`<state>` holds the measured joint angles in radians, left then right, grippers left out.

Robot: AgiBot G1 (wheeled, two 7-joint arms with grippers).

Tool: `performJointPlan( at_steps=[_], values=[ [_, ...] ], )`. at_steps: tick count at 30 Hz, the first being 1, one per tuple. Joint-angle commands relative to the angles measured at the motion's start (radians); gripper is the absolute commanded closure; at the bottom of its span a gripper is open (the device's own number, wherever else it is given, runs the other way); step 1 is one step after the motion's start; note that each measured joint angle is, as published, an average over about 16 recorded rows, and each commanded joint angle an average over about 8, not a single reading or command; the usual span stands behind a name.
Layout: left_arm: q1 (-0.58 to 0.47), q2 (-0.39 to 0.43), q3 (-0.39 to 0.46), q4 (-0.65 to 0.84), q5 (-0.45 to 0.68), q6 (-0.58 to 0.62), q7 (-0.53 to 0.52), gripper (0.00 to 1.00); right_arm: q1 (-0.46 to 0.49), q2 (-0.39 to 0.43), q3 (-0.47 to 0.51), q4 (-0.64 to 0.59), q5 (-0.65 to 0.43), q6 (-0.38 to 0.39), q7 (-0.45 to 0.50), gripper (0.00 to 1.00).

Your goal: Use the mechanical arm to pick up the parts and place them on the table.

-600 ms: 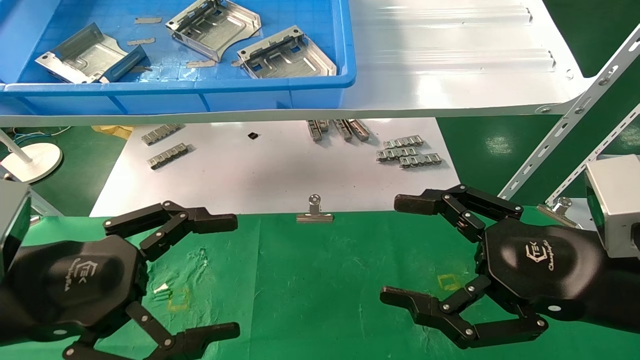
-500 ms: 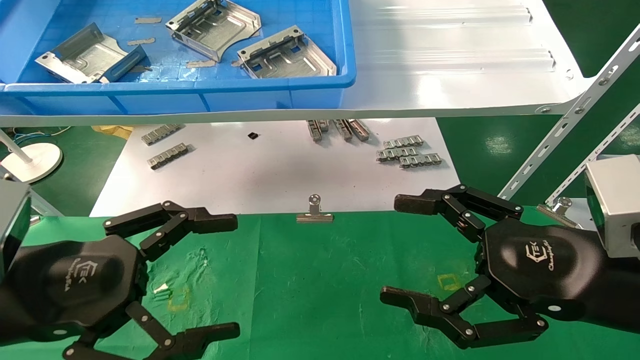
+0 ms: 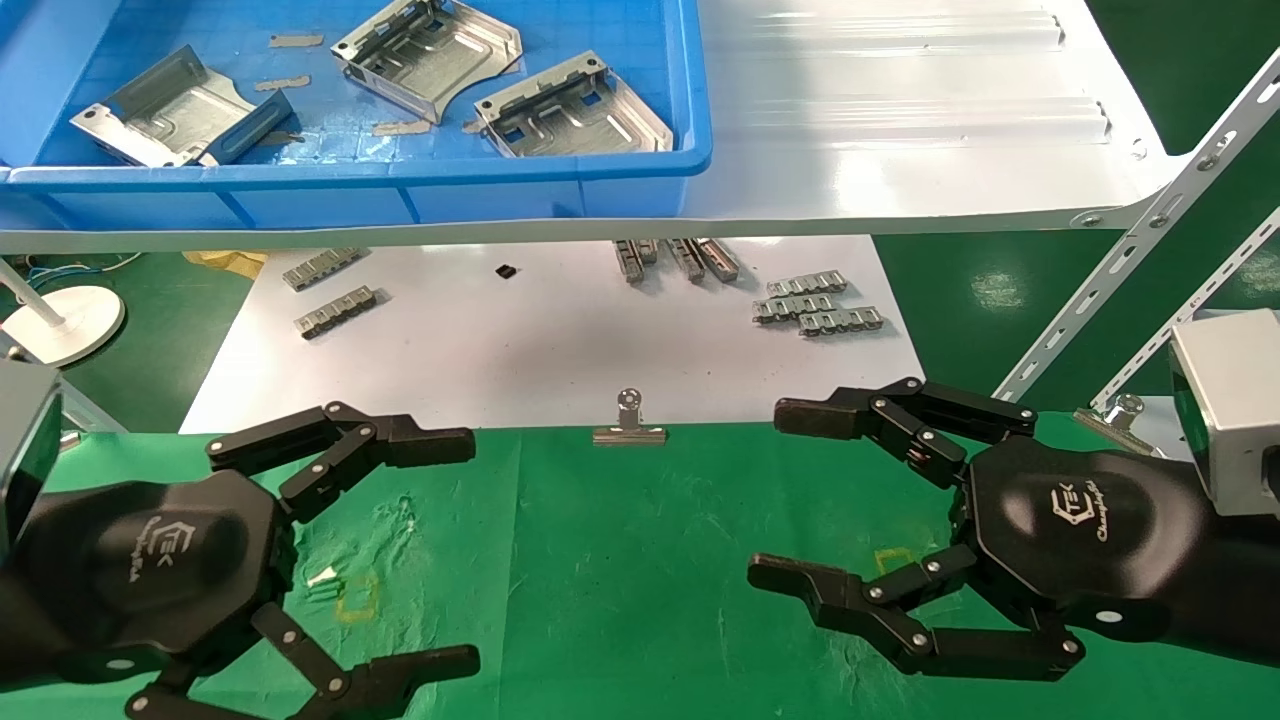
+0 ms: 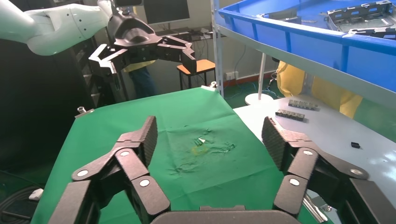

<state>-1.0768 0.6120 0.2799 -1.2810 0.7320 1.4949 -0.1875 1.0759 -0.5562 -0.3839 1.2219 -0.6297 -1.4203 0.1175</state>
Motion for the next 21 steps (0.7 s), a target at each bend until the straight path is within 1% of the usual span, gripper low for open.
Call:
performJointPlan(
  at_steps=[1, 21],
  values=[
    [0.000, 0.000, 0.000, 0.000, 0.000, 0.000, 0.000, 0.00, 0.000, 0.000, 0.000, 0.000, 0.000, 0.000, 0.000, 1.00],
    [0.000, 0.000, 0.000, 0.000, 0.000, 0.000, 0.000, 0.00, 0.000, 0.000, 0.000, 0.000, 0.000, 0.000, 0.000, 1.00]
  ],
)
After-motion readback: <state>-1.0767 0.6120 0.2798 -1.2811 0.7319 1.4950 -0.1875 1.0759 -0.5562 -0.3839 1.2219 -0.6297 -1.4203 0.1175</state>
